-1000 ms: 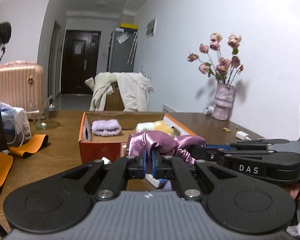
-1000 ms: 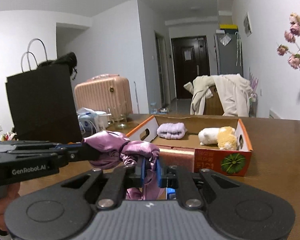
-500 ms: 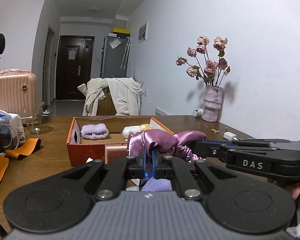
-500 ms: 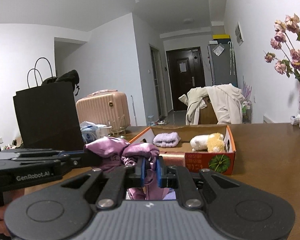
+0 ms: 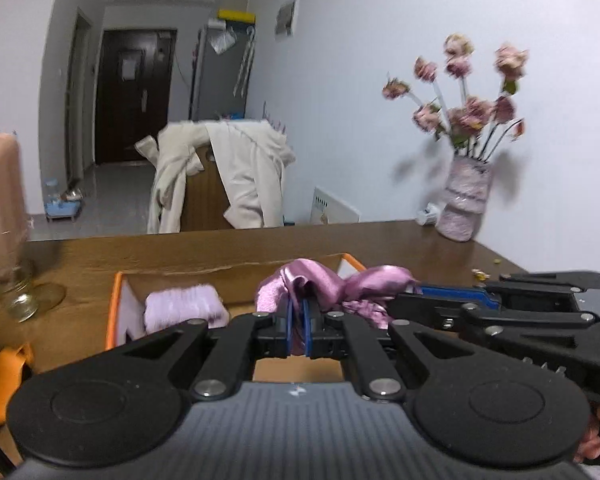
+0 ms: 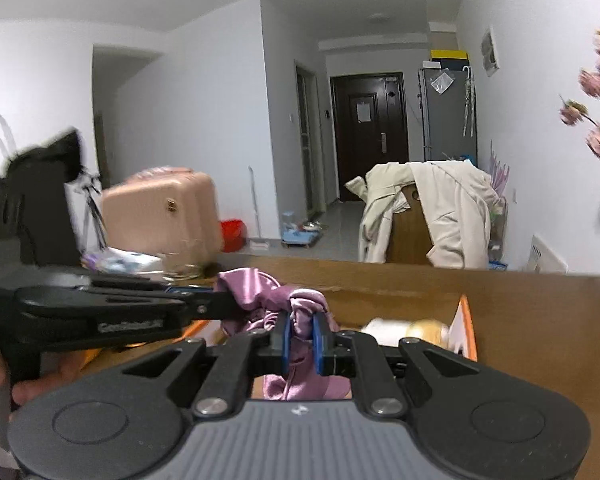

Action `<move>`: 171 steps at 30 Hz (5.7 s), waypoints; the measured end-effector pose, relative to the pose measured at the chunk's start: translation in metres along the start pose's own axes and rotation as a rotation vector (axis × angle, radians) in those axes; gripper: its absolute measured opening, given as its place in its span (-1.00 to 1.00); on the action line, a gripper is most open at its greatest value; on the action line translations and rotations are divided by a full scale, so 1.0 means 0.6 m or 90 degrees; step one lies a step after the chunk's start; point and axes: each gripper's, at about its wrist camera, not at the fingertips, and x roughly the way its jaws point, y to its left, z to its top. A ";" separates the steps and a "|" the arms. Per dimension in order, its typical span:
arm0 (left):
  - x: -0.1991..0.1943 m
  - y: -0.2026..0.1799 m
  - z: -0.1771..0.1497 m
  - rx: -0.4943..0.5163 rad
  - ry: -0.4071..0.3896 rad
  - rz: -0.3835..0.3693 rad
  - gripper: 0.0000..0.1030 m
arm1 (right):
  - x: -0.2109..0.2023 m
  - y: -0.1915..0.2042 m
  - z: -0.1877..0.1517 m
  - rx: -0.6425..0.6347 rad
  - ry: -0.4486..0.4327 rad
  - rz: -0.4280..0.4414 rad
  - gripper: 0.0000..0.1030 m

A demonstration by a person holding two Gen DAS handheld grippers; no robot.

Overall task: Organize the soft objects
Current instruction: 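Carry the scrunchie into the box and open both tools, then move both open tools back over the remaining pile, then close both tools on the pink rectangular sponge, then carry the pink sponge into the box and open both tools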

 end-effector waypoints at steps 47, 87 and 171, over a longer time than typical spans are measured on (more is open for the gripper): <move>-0.218 -0.051 -0.010 0.041 -0.074 0.145 0.46 | -0.170 0.003 0.040 -0.080 -0.012 -0.054 0.71; -0.295 -0.119 -0.274 -0.015 -0.048 0.165 0.73 | -0.280 0.014 -0.251 0.087 0.009 -0.031 0.57; -0.335 0.078 -0.307 -0.246 0.009 0.002 -0.30 | -0.109 0.202 -0.225 0.151 0.117 0.138 -0.43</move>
